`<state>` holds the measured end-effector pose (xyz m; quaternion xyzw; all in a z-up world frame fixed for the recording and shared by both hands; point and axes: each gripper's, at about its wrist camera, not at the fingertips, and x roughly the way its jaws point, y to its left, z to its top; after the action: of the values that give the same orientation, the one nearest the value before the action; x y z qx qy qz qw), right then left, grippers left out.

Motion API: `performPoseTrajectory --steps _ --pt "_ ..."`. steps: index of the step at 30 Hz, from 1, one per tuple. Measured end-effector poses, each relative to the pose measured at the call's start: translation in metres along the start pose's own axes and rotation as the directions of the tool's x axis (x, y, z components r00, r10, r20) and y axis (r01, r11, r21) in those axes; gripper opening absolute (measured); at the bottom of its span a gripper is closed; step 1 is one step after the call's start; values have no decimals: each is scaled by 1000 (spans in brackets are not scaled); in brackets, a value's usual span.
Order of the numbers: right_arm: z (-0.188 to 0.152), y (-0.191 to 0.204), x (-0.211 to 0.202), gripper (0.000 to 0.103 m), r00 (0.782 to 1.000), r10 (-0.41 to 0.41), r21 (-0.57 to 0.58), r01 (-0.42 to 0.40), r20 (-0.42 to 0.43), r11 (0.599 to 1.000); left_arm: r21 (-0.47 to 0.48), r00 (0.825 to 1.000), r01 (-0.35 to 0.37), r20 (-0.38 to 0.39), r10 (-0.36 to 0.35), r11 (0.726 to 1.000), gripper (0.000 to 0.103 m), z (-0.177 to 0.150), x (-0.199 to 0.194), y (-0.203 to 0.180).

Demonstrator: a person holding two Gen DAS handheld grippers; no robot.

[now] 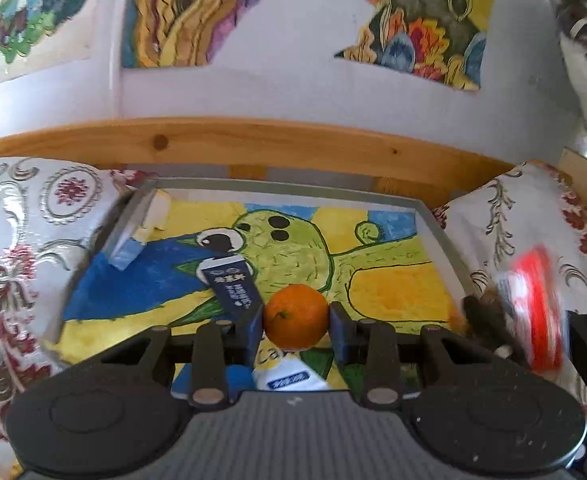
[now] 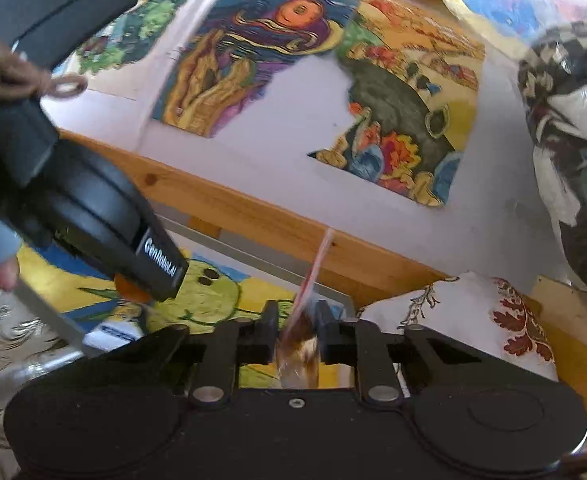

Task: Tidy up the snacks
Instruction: 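Lower the tangerine and nut bag into the grey tray and open both tools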

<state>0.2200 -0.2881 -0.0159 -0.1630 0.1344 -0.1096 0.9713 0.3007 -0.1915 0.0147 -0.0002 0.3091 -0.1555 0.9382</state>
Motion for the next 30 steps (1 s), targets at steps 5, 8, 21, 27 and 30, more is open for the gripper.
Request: performPoseTrajectory --steps 5,8,21,27,30 --pt "-11 5 23 12 999 35 -37 -37 -41 999 -6 999 -18 -38 18 1000 38 -1 24 -6" --pt "-14 12 26 14 998 45 -69 -48 -46 996 -12 998 -26 -55 25 1000 38 -4 32 -6" --pt "-16 -6 36 56 976 176 174 -153 -130 973 -88 998 -27 -53 22 996 50 5 28 8" --pt "-13 -15 35 74 965 240 288 -200 -109 936 -115 998 -41 -41 36 992 67 6 18 19" --pt "-9 -14 31 80 961 262 315 -222 -90 923 -130 998 -52 -25 49 990 81 6 9 25"
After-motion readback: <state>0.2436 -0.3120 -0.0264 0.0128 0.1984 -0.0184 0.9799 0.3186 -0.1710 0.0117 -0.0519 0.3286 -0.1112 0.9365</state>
